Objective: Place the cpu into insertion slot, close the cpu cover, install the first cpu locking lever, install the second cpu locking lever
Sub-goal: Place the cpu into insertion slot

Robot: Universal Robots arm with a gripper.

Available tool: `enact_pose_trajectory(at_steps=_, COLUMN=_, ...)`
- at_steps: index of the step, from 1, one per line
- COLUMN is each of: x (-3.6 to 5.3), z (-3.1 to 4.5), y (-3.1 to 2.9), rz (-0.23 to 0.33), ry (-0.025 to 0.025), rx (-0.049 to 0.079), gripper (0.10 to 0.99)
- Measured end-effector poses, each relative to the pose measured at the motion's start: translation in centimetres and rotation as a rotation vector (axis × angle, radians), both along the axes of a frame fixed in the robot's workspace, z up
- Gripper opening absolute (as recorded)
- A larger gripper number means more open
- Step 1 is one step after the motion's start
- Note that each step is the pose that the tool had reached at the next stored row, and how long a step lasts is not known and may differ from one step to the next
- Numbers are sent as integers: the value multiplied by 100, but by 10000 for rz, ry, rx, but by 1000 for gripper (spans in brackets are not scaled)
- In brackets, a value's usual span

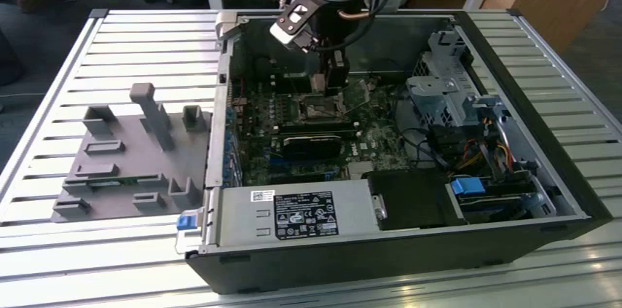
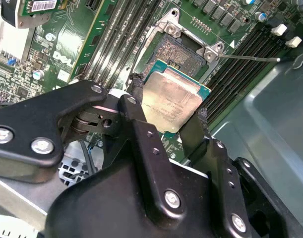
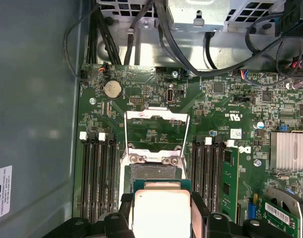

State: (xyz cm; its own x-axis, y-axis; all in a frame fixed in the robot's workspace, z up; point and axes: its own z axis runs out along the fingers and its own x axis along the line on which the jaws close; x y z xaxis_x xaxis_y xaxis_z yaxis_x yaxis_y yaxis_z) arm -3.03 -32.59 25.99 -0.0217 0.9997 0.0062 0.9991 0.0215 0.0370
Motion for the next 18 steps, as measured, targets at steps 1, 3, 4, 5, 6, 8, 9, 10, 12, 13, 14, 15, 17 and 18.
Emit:
enact_pose_trajectory(at_steps=1, x=0, z=-7, y=2, rz=0, ry=0, rx=0, gripper=541)
enact_pose_trajectory(at_steps=3, x=0, z=-23, y=7, rz=0, ry=1, rx=-1, gripper=541)
enact_pose_trajectory(at_steps=4, x=0, z=-31, y=9, rz=0, ry=0, rx=0, gripper=541)
enact_pose_trajectory(at_steps=5, x=0, z=-40, y=12, rz=0, ry=0, rx=1, gripper=541)
enact_pose_trajectory(at_steps=6, x=0, z=-49, y=14, rz=0, ry=0, rx=1, gripper=541)
enact_pose_trajectory(at_steps=8, x=0, z=-66, y=19, rz=0, ry=1, rx=0, gripper=541)
enact_pose_trajectory(at_steps=9, x=0, z=-74, y=20, rz=5, ry=1, rx=-1, gripper=541)
enact_pose_trajectory(at_steps=10, x=0, z=-81, y=21, rz=13, ry=1, rx=0, gripper=541)
enact_pose_trajectory(at_steps=12, x=0, z=-97, y=21, rz=42, ry=1, rx=0, gripper=541)
enact_pose_trajectory(at_steps=13, x=0, z=-105, y=22, rz=54, ry=0, rx=0, gripper=541)
enact_pose_trajectory(at_steps=14, x=0, z=-116, y=23, rz=53, ry=0, rx=0, gripper=541)
enact_pose_trajectory(at_steps=15, x=0, z=-127, y=24, rz=54, ry=0, rx=0, gripper=541)
enact_pose_trajectory(at_steps=17, x=0, z=-150, y=29, rz=54, ry=0, rx=1, gripper=541)
enact_pose_trajectory(at_steps=18, x=0, z=-161, y=32, rz=53, ry=0, rx=0, gripper=541)
